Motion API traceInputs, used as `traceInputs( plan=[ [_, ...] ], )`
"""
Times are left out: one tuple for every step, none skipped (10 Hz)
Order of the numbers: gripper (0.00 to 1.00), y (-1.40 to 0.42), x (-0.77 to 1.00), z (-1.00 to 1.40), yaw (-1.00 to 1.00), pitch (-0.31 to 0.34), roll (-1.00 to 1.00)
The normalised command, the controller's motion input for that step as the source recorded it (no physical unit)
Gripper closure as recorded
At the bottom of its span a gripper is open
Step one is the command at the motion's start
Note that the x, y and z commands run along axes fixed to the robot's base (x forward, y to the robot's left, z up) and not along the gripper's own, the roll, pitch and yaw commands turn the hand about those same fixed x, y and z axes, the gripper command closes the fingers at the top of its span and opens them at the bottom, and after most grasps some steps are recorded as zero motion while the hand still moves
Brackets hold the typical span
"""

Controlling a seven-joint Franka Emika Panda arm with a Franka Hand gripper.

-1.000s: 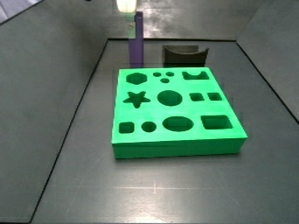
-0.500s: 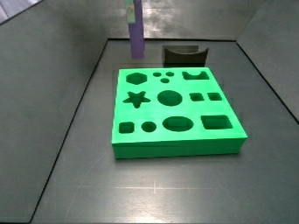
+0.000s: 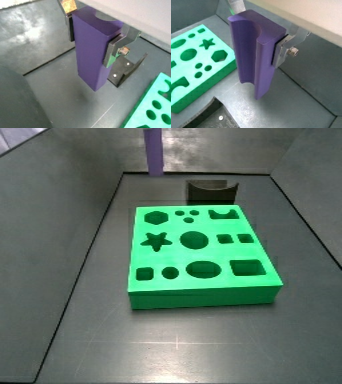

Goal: Pick up the arch object. Move up. Place the arch object on the fixture. Regrasp the arch object. Rotate the arch object. Move to above the board. Insert the arch object.
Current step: Move to above the board.

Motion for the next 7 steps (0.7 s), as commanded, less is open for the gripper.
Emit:
traceInputs(
  plan=[
    [1.0, 0.07, -0.04, 1.0, -0.04, 0.05, -0.18],
    [1.0, 0.07, -0.04, 1.0, -0.04, 0.053, -0.18],
    [1.0, 0.07, -0.04, 1.0, -0.04, 0.052, -0.18],
    [1.0, 0.06, -0.03, 1.0, -0.05, 0.051, -0.19],
    [1.0, 0.06, -0.03, 1.0, -0.05, 0.046, -0.19],
    [1.0, 0.05, -0.02, 1.0, -0.05, 0.048, -0.18],
    [1.0, 0.05, -0.02, 1.0, -0.05, 0.052, -0.17]
  ],
)
